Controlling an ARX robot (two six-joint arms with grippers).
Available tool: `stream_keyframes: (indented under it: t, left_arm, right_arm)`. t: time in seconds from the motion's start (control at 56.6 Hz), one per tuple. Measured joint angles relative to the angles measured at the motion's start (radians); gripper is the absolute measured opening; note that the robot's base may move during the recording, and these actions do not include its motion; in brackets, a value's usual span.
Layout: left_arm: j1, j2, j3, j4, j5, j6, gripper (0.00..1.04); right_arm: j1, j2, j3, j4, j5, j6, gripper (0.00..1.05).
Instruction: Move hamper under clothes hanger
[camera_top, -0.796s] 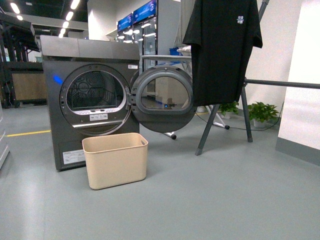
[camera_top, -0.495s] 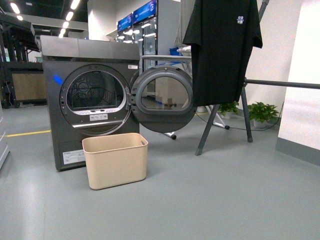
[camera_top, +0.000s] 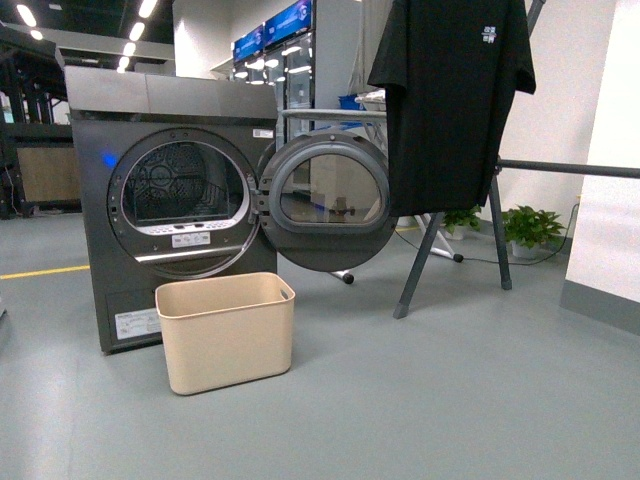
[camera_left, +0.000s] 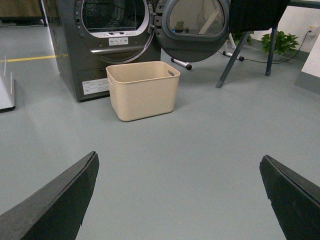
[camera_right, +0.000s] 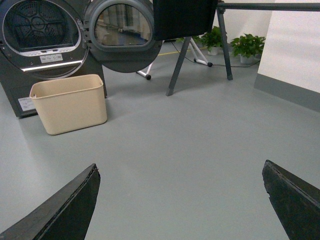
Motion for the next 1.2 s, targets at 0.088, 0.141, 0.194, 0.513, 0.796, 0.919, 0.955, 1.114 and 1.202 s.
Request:
stream_keyframes:
  t: [0.088, 0.141, 0.194, 0.513, 0.796, 0.919, 0.955, 1.114, 1.202]
  left_arm:
    - [0.0, 0.0, 0.0, 0.0, 0.001, 0.0, 0.98]
    - [0.0, -0.001, 0.0, 0.0, -0.001, 0.0, 0.98]
    - [0.0, 0.0, 0.0, 0.0, 0.0, 0.0, 0.98]
    - [0.0, -0.001, 0.0, 0.0, 0.002, 0.0, 0.98]
    - [0.0, -0.001, 0.0, -0.001, 0.0, 0.0, 0.98]
    - [0.0, -0.001, 0.0, -0.001, 0.002, 0.0, 0.98]
    - [0.0, -0.001, 0.0, -0.001, 0.0, 0.0, 0.98]
    - [0.0, 0.001, 0.0, -0.001, 0.002, 0.0, 0.98]
    - [0.0, 0.0, 0.0, -0.001, 0.0, 0.0, 0.98]
  right_arm:
    - [0.0, 0.0, 0.0, 0.0, 0.002, 0.0, 0.97]
    - [0.0, 0.0, 0.0, 0.0, 0.001, 0.0, 0.97]
    - [0.0, 0.0, 0.0, 0.0, 0.002, 0.0, 0.97]
    - [0.0, 0.0, 0.0, 0.0, 0.004, 0.0, 0.97]
    - [0.001, 0.0, 0.0, -0.002, 0.002, 0.0, 0.97]
    - [0.001, 0.0, 0.0, -0.002, 0.002, 0.0, 0.97]
    - [0.001, 0.0, 0.0, -0.002, 0.002, 0.0, 0.97]
    - [0.001, 0.001, 0.0, -0.002, 0.003, 0.0, 0.97]
    - [0.001, 0.0, 0.0, -0.001, 0.001, 0.0, 0.97]
